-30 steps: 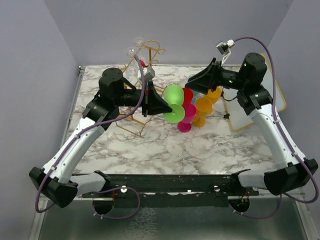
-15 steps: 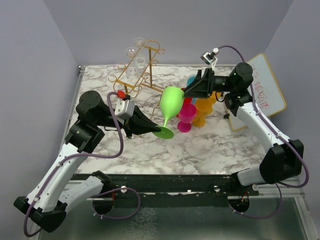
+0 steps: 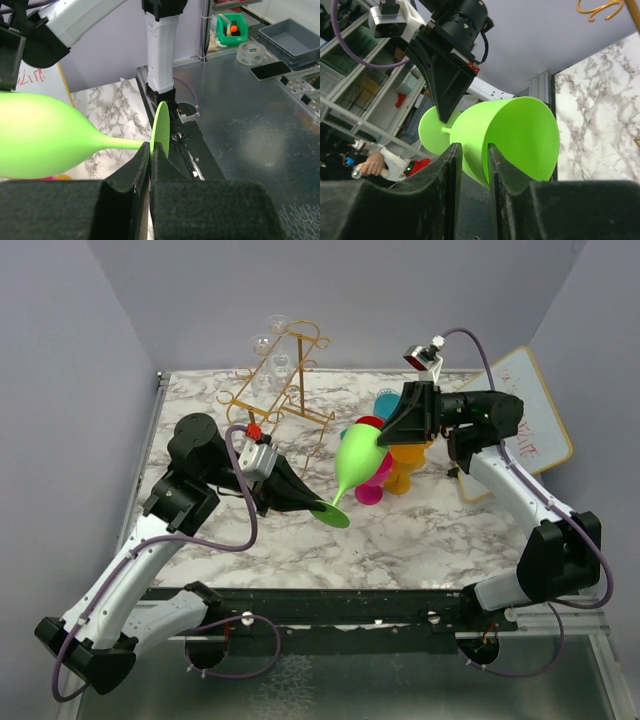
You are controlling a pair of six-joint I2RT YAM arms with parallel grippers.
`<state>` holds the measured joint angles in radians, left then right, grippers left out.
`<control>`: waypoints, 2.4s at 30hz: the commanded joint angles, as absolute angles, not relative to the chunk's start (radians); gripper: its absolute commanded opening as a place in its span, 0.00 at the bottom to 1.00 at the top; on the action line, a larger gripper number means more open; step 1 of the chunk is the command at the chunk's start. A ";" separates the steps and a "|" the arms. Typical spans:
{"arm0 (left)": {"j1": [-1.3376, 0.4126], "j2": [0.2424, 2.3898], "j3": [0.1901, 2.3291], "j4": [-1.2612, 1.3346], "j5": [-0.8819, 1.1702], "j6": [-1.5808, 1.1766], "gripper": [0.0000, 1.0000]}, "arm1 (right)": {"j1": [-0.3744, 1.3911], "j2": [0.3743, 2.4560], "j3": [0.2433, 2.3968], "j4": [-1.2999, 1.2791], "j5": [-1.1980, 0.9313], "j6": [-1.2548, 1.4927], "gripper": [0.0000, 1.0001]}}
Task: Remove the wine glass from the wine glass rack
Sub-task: Place the wine glass at the center of the board.
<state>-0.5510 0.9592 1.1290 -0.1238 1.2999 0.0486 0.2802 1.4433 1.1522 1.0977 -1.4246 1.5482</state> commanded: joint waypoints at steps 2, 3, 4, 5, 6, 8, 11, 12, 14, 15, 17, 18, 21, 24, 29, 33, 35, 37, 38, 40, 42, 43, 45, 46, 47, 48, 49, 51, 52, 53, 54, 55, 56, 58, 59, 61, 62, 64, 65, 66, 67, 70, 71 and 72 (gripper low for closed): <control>-0.551 0.983 1.130 -0.107 1.391 0.097 0.00 | 0.287 1.478 1.136 1.387 -1.458 1.759 0.27; -0.551 0.983 1.128 -0.106 1.396 0.104 0.00 | 0.287 1.486 1.137 1.426 -1.458 1.787 0.23; -0.551 0.984 1.126 -0.106 1.393 0.107 0.00 | 0.287 1.494 1.138 1.462 -1.454 1.820 0.18; -0.551 0.985 1.127 -0.105 1.388 0.107 0.00 | 0.287 1.504 1.140 1.503 -1.450 1.858 0.12; -0.551 0.988 1.127 -0.106 1.386 0.107 0.00 | 0.287 1.515 1.144 1.549 -1.445 1.901 0.06; -0.551 0.988 1.126 -0.129 1.376 0.126 0.00 | 0.287 1.540 1.158 1.637 -1.439 1.984 0.01; -0.551 0.987 1.126 -0.170 1.352 0.160 0.00 | 0.287 1.561 1.171 1.748 -1.429 2.081 0.01; -0.550 0.988 1.127 -0.182 1.345 0.168 0.00 | 0.287 1.560 1.172 1.750 -1.429 2.083 0.00; -0.551 0.985 1.129 -0.202 1.316 0.176 0.00 | 0.288 1.552 1.169 1.715 -1.433 2.058 0.01; -0.551 0.984 1.130 -0.212 1.298 0.178 0.10 | 0.287 1.545 1.165 1.690 -1.435 2.036 0.00; -0.551 0.984 1.135 -0.232 1.271 0.188 0.25 | 0.287 1.522 1.154 1.601 -1.438 1.965 0.01; -0.551 0.983 1.141 -0.247 1.260 0.202 0.26 | 0.287 1.509 1.149 1.543 -1.443 1.912 0.01; -0.551 0.985 1.156 -0.271 1.223 0.214 0.29 | 0.287 1.456 1.139 1.312 -1.452 1.725 0.00; -0.551 0.985 1.166 -0.299 1.197 0.231 0.31 | 0.287 1.396 1.148 0.993 -1.457 1.475 0.01; -0.551 0.977 1.214 -0.388 1.084 0.278 0.51 | 0.288 1.329 1.258 0.177 -1.435 0.801 0.00; -0.549 1.005 1.277 -0.400 1.022 0.207 0.77 | 0.290 1.328 1.329 -0.260 -1.349 0.484 0.01; -0.549 1.026 1.307 -0.425 0.978 0.191 0.85 | 0.294 1.326 1.323 -0.339 -1.317 0.424 0.00; -0.549 1.043 1.335 -0.452 0.938 0.188 0.89 | 0.303 1.321 1.323 -0.444 -1.248 0.346 0.00; -0.549 1.052 1.354 -0.467 0.927 0.186 0.90 | 0.313 1.322 1.334 -0.503 -1.209 0.304 0.01; -0.548 1.070 1.381 -0.494 0.912 0.180 0.93 | 0.334 1.326 1.355 -0.622 -1.147 0.220 0.01; -0.548 1.091 1.402 -0.516 0.904 0.174 0.97 | 0.350 1.327 1.369 -0.722 -1.075 0.165 0.01; -0.548 1.097 1.410 -0.520 0.895 0.169 0.98 | 0.352 1.322 1.368 -0.752 -1.044 0.152 0.01; -0.546 1.104 1.421 -0.528 0.867 0.163 0.99 | 0.357 1.297 1.352 -0.783 -0.976 0.145 0.01; -0.545 1.106 1.424 -0.530 0.852 0.163 0.99 | 0.359 1.283 1.344 -0.802 -0.932 0.136 0.01; -0.543 1.109 1.430 -0.531 0.837 0.162 0.99 | 0.361 1.265 1.340 -0.824 -0.889 0.123 0.01; -0.542 1.110 1.433 -0.532 0.817 0.158 0.99 | 0.364 1.245 1.329 -0.838 -0.838 0.114 0.01; -0.540 1.112 1.440 -0.532 0.798 0.153 0.99 | 0.368 1.219 1.316 -0.846 -0.778 0.106 0.01; -0.540 1.119 1.449 -0.531 0.751 0.137 0.99 | 0.377 1.170 1.284 -0.859 -0.688 0.053 0.01; -0.540 1.123 1.455 -0.531 0.725 0.126 0.99 | 0.381 1.140 1.258 -0.843 -0.649 0.034 0.01; -0.540 1.125 1.460 -0.531 0.700 0.116 0.99 | 0.385 1.116 1.233 -0.826 -0.606 0.026 0.01; -0.539 1.126 1.466 -0.530 0.675 0.109 0.99 | 0.391 1.098 1.219 -0.815 -0.571 0.013 0.01; -0.540 1.127 1.470 -0.527 0.655 0.102 0.99 | 0.395 1.086 1.209 -0.810 -0.556 0.010 0.00; -0.540 1.128 1.476 -0.525 0.638 0.098 0.99 | 0.400 1.082 1.204 -0.809 -0.550 -0.026 0.01; -0.540 1.129 1.488 -0.525 0.608 0.087 0.99 | 0.416 1.077 1.199 -0.801 -0.522 -0.044 0.01; -0.540 1.128 1.493 -0.525 0.594 0.081 0.99 | 0.429 1.076 1.196 -0.795 -0.506 -0.052 0.01; -0.539 1.128 1.503 -0.525 0.574 0.067 0.99 | 0.468 1.071 1.191 -0.788 -0.457 -0.074 0.01; -0.537 1.131 1.512 -0.532 0.555 0.054 0.99 | 0.491 1.068 1.187 -0.781 -0.422 -0.084 0.01; -0.529 1.154 1.542 -0.563 0.523 0.028 0.99 | 0.539 1.058 1.173 -0.766 -0.355 -0.100 0.00; -0.525 1.166 1.557 -0.581 0.515 0.017 0.99 | 0.562 1.054 1.165 -0.761 -0.331 -0.110 0.01; -0.519 1.176 1.566 -0.590 0.505 0.010 0.99 | 0.584 1.050 1.159 -0.756 -0.308 -0.119 0.01; -0.511 1.182 1.572 -0.592 0.489 0.005 0.99 | 0.602 1.045 1.152 -0.749 -0.289 -0.127 0.00; -0.477 1.195 1.593 -0.596 0.473 -0.050 0.99 | 0.632 1.030 1.115 -0.723 -0.278 -0.154 0.01; -0.461 1.206 1.615 -0.611 0.472 -0.076 0.99 | 0.638 1.031 1.096 -0.718 -0.278 -0.166 0.01; -0.441 1.222 1.644 -0.635 0.473 -0.098 0.99 | 0.645 1.033 1.087 -0.717 -0.278 -0.184 0.01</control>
<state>-0.4969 1.1854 1.5684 -0.5606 0.5316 0.0105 0.6216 1.0534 1.1316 -0.7662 -0.3515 -0.1101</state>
